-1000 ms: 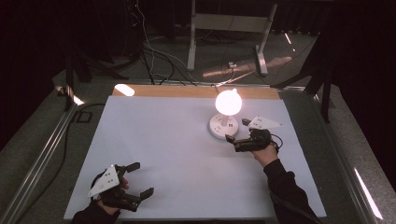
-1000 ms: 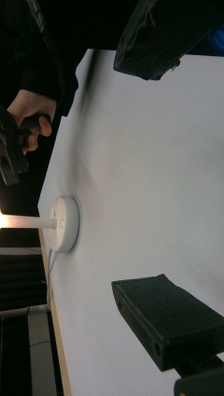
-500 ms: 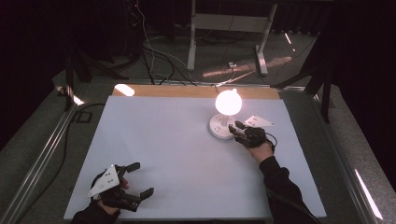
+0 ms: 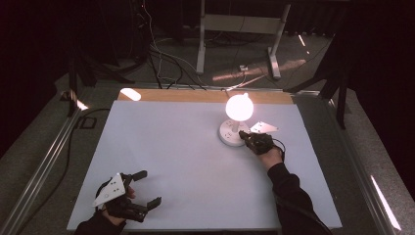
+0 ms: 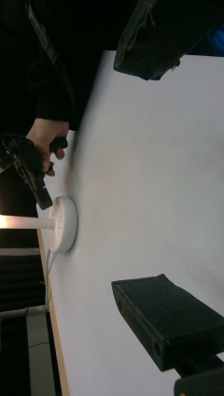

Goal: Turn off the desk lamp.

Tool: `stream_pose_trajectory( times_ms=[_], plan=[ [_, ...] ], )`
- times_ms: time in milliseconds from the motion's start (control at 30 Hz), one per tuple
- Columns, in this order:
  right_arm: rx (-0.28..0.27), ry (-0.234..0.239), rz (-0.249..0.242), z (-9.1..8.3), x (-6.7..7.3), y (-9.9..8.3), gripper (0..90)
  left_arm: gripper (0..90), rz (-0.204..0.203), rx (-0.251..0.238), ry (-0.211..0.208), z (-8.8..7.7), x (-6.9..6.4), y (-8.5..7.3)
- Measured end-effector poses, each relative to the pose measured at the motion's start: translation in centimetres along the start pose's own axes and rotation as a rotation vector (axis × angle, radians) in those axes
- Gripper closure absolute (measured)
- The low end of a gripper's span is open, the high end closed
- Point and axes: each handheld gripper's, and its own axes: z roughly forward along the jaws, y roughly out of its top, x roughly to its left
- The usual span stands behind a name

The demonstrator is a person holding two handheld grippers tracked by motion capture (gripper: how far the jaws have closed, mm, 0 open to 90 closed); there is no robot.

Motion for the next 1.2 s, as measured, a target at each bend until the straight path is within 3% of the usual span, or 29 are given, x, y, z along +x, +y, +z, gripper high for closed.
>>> stream_pose_trajectory(
  times_ms=[467, 700, 933, 1200],
  plan=[
    [0.008, -0.007, 0.019, 0.6, -0.1, -0.4, 90.0, 0.4, -0.002, -0.001, 0.000, 0.0, 0.1, -0.1],
    [0.028, -0.016, -0.002, 1.0, 0.2, -0.1, 90.0, 0.4, 0.001, 0.006, -0.002, 0.0, -0.1, -0.1],
    [-0.005, -0.013, 0.002, -0.4, 0.0, 1.3, 90.0, 0.4, 0.001, 0.001, 0.001, 0.0, -0.1, 0.0],
    [0.004, -0.015, 0.006, -0.1, 0.0, 0.6, 90.0, 0.4, 0.005, -0.004, 0.002, -0.1, -0.2, 0.1]
  ],
)
